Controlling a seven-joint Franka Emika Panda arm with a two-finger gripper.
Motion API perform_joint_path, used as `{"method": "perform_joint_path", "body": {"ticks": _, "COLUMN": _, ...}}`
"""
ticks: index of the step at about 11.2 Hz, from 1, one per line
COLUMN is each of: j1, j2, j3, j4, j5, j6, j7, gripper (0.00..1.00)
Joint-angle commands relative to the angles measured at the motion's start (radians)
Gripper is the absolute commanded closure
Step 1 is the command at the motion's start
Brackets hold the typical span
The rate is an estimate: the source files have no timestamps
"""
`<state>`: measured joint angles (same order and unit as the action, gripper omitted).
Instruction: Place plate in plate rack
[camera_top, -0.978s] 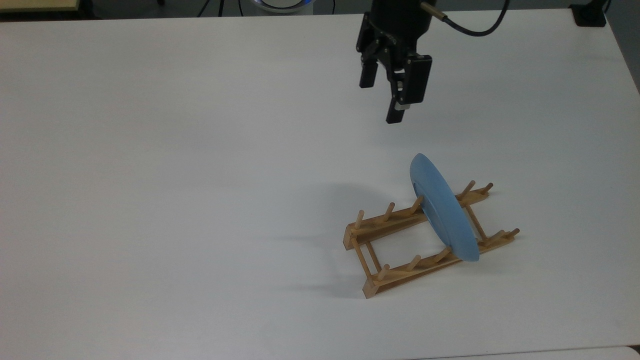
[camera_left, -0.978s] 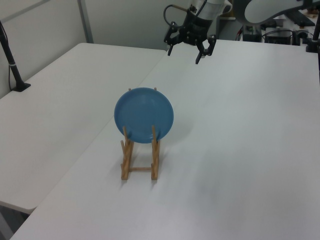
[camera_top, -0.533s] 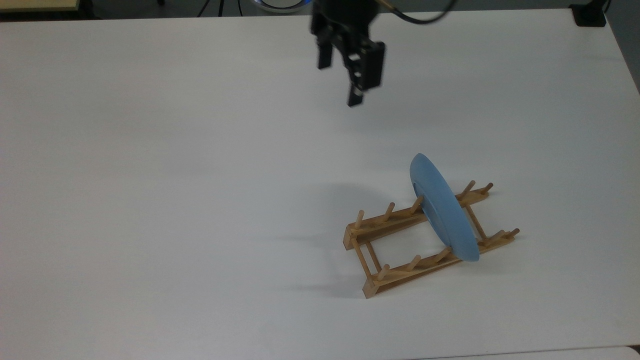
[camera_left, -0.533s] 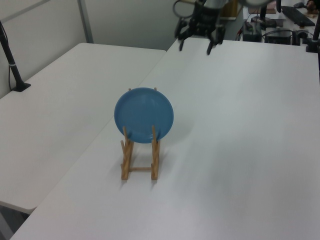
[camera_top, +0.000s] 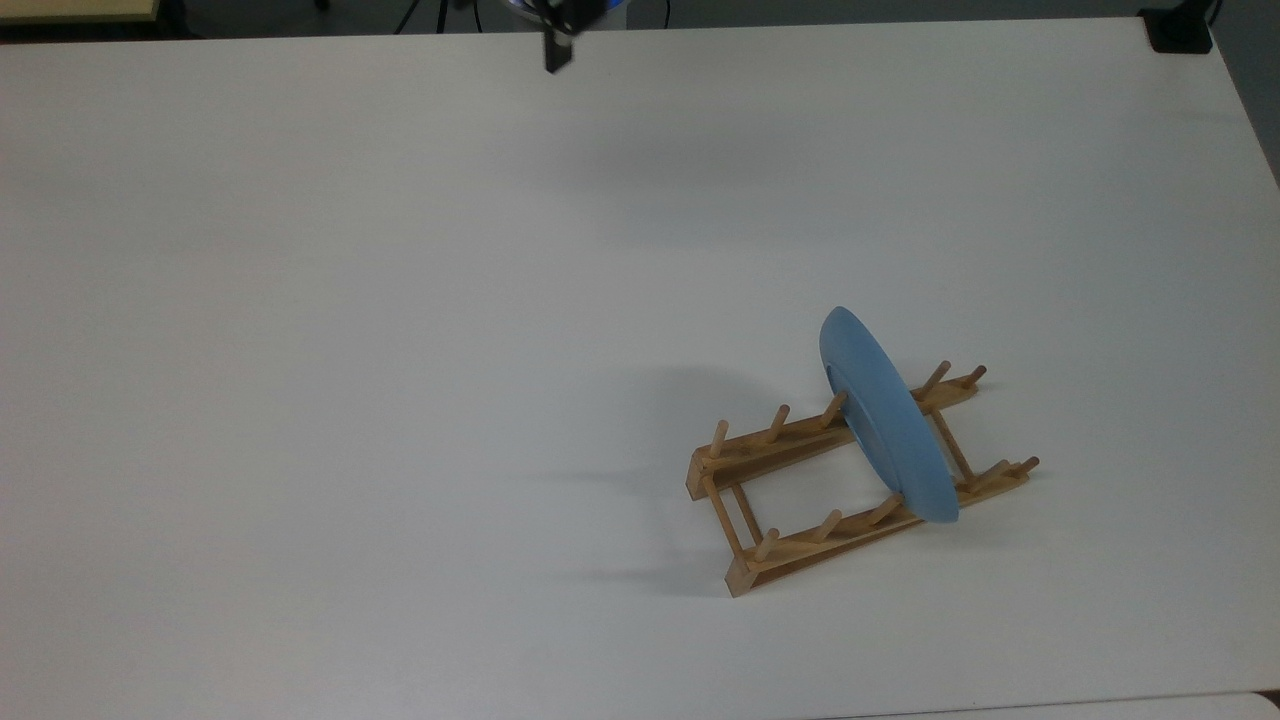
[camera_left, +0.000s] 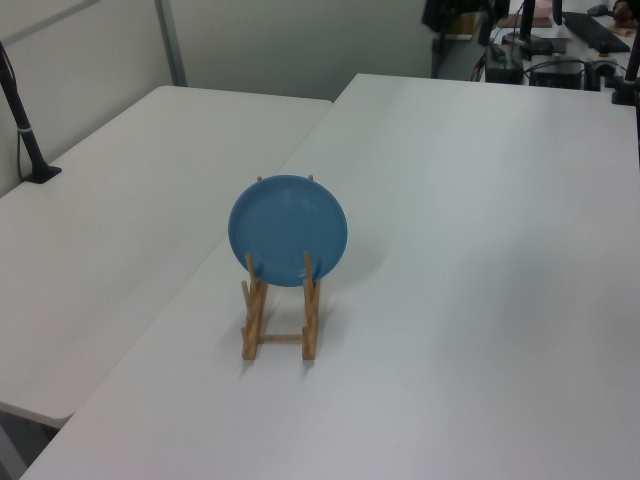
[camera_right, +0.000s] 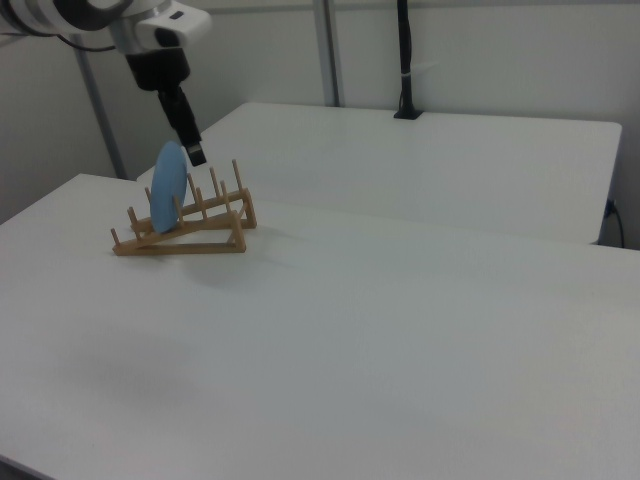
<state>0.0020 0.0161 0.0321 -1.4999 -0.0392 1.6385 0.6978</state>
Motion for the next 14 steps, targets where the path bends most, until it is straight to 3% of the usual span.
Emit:
{"method": "perform_joint_path", "body": {"ticks": 1, "j1": -0.039, "j2": -0.065, "j3": -0.014, "j4": -0.078, "j5": 0.022, "j6": -0.019, "j7": -0.297, "gripper": 0.0}}
{"method": "perform_joint_path", "body": {"ticks": 4, "j1": -0.074, "j2": -0.08, "j3": -0.053, "j4": -0.082, "j5": 0.022, "j6": -0.019, "j7": -0.644, "gripper": 0.0}}
{"method": "perform_joint_path", "body": {"ticks": 5, "j1": -0.074, "j2": -0.081, "j3": -0.067, "j4": -0.082, "j5": 0.022, "j6": -0.016, "j7": -0.702, "gripper": 0.0}}
{"method": "perform_joint_path", "body": {"ticks": 14, "j1": -0.071, "j2": -0.076, "j3": -0.073, "j4": -0.079, "j5": 0.019, "j6": -0.014, "j7": -0.813, "gripper": 0.0}}
